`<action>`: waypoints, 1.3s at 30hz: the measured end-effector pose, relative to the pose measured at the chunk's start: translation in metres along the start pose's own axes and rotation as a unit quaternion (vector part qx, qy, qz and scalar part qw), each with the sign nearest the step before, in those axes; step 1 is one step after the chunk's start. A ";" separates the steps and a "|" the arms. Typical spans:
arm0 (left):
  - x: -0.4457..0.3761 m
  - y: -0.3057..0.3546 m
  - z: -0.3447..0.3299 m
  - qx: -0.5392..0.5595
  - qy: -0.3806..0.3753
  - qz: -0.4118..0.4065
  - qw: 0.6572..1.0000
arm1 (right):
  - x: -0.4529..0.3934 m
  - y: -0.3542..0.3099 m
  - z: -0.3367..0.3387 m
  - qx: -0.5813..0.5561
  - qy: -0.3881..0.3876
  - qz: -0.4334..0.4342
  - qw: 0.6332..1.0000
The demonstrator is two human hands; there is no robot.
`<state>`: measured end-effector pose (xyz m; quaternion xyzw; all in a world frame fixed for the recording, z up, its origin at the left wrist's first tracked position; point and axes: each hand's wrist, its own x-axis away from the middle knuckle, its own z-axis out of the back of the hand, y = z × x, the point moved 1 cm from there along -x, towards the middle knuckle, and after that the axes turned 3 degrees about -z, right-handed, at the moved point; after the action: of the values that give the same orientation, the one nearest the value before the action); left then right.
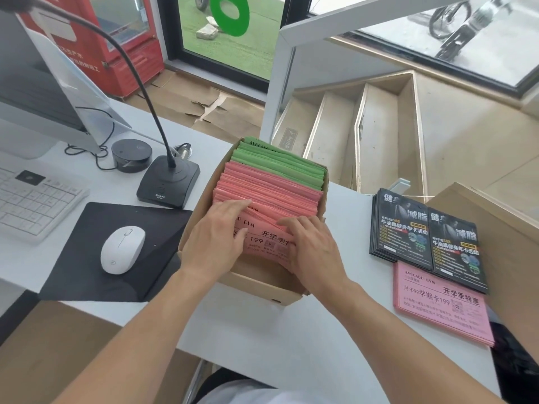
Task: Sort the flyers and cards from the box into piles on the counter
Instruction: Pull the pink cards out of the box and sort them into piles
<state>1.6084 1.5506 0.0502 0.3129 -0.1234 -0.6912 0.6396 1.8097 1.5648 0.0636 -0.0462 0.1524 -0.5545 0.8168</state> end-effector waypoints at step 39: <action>0.066 0.222 -0.135 0.201 -0.086 -0.208 0.953 | 0.234 0.200 0.129 -0.231 0.107 -0.270 0.929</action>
<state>1.8682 1.4847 0.0538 0.3929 -0.2462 -0.7943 0.3926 2.1058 1.4140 0.0909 -0.2135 0.3442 -0.7050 0.5821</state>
